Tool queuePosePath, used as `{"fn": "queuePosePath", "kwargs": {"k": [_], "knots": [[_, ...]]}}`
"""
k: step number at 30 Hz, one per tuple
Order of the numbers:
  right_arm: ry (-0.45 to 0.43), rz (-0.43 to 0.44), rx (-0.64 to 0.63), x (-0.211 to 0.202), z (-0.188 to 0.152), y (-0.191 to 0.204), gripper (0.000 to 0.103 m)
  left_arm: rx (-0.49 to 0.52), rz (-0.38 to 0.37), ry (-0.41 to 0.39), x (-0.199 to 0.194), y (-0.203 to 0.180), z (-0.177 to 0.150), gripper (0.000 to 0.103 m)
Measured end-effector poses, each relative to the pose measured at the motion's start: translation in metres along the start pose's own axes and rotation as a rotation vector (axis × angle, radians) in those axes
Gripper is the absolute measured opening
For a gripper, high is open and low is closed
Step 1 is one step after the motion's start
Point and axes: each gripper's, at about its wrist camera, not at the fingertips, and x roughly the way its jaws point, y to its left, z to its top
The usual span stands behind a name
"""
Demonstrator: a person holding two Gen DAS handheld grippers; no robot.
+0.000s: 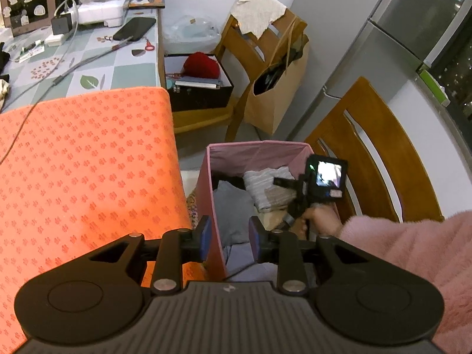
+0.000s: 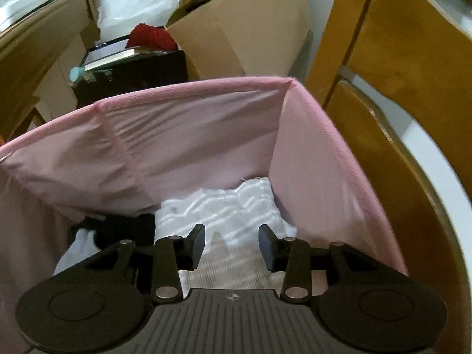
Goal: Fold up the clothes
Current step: 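Lower the tank top into the pink bin and open the right gripper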
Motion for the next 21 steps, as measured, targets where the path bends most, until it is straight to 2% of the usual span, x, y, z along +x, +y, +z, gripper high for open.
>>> {"fn": "queuePosePath", "kwargs": {"k": [4, 10, 13, 16, 21], "knots": [[0.040, -0.029, 0.000, 0.035, 0.003, 0.006, 0.043, 0.000, -0.004, 0.014, 0.002, -0.004, -0.005, 0.031], [0.058, -0.048, -0.022, 0.053, 0.001, 0.018, 0.058, -0.011, 0.014, 0.022, -0.001, -0.003, -0.011, 0.033], [0.050, -0.050, -0.033, 0.044, 0.002, 0.022, 0.058, -0.014, 0.021, 0.008, -0.006, -0.002, -0.011, 0.038], [0.028, -0.037, -0.018, 0.021, 0.005, 0.021, 0.058, -0.010, 0.025, -0.014, -0.011, -0.003, -0.011, 0.047], [-0.002, -0.004, -0.017, -0.027, 0.011, 0.017, 0.060, 0.006, 0.025, -0.056, -0.021, -0.007, -0.009, 0.067]]}}
